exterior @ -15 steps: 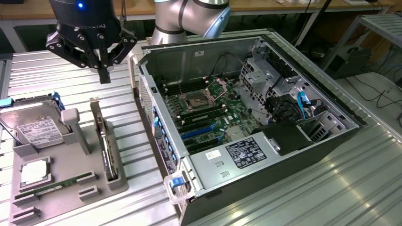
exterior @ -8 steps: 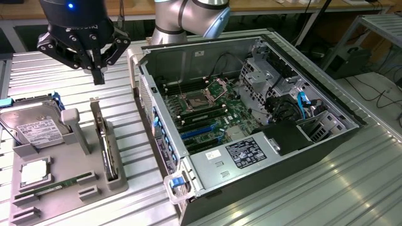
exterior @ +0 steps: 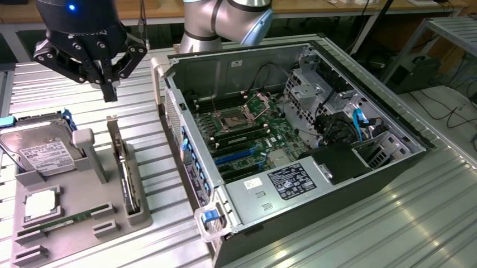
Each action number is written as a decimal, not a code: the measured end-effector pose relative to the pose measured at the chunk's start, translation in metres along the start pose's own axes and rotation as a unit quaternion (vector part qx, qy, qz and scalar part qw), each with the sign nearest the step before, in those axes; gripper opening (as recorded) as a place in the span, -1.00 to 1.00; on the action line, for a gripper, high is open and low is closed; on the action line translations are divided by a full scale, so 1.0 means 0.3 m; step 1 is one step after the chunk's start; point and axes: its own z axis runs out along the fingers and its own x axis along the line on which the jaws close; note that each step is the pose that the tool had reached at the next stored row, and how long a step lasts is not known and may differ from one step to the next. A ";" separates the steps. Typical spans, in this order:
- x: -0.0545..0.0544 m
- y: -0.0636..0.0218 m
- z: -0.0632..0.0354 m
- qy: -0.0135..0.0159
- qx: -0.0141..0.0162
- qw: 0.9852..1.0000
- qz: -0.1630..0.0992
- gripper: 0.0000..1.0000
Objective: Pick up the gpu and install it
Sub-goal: 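Reach for the gpu, then pick up the gpu and move the gpu toward the slot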
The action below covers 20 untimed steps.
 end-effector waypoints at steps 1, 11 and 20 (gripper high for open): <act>0.004 0.000 0.000 0.000 0.000 1.000 0.000 -0.79; 0.047 -0.004 -0.001 0.000 0.000 1.000 0.000 -0.79; 0.068 -0.006 -0.002 0.000 0.000 1.000 0.000 -0.79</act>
